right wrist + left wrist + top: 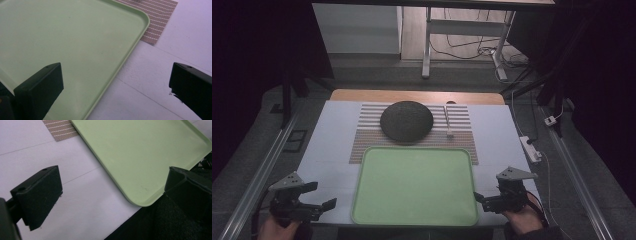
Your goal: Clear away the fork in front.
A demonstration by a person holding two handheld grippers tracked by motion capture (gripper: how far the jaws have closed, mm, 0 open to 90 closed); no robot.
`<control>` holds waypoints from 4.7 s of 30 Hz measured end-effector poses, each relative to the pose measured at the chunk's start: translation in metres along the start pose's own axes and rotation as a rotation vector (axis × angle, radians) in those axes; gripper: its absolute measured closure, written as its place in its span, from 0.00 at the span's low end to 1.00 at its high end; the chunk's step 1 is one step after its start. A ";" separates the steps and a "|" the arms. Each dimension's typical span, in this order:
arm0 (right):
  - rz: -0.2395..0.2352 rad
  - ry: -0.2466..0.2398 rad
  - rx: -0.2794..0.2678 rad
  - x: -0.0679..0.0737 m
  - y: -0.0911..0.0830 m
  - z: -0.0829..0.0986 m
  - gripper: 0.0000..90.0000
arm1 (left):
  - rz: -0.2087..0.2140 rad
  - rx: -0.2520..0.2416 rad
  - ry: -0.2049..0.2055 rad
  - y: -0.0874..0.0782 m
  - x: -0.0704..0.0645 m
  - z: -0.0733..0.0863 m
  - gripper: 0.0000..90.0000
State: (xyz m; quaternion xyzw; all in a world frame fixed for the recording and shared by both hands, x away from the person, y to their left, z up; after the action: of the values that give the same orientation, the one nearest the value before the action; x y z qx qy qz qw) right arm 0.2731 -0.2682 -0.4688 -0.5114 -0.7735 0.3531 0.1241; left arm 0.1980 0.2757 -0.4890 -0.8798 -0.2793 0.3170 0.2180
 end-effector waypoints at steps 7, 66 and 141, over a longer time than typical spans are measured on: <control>-0.036 -0.004 0.001 0.000 0.004 -0.003 0.00 | -0.001 0.005 -0.001 0.001 0.000 0.000 0.02; 0.133 -0.226 0.062 -0.004 0.128 -0.095 0.00 | -0.006 0.007 -0.012 0.001 0.001 0.000 0.00; 0.225 -0.629 -0.052 0.009 0.178 -0.133 1.00 | -0.007 0.007 -0.014 0.000 0.001 0.000 0.00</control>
State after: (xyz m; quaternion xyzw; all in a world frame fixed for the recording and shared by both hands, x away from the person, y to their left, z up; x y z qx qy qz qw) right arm 0.4673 -0.1641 -0.4944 -0.4627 -0.7213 0.4853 -0.1734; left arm 0.1993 0.2762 -0.4896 -0.8758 -0.2827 0.3233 0.2203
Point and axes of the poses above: each handheld gripper's, and its own axes: y roughly forward along the jaws, z roughly out of its underside, x roughly to its left, the point moved 2 cm from there along y, roughly forward along the jaws, and after that the axes turned 15 degrees about z, right-handed, at the moved point
